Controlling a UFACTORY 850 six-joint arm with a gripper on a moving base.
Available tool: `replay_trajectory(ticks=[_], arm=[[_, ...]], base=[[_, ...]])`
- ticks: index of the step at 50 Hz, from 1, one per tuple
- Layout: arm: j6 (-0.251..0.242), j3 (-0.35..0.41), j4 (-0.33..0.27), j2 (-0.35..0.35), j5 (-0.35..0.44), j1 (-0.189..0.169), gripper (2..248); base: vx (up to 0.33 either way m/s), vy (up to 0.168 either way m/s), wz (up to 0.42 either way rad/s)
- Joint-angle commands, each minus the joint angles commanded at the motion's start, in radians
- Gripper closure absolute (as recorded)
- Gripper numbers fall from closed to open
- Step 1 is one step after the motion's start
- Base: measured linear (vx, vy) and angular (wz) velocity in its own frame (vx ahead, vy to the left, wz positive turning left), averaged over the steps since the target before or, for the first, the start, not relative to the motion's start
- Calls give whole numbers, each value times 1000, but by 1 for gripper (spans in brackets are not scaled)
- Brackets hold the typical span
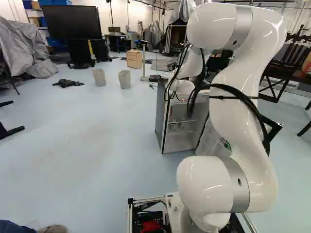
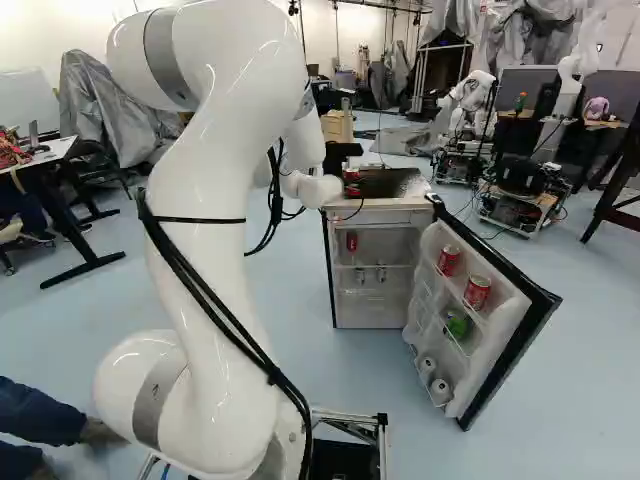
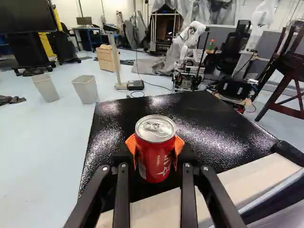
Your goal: Grab a drink from the fridge
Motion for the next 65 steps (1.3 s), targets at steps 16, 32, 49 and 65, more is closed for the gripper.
replay_trajectory(ticks=[16, 32, 49, 65], arm=[[0, 0, 0, 0, 0, 0, 84], [0, 48, 0, 37, 0, -4, 3], [0, 132, 0, 116, 0, -25, 3], [0, 185, 29, 191, -8, -65, 3]], base=[[0, 0, 0], [0, 0, 0], [0, 0, 0], [0, 0, 0]])
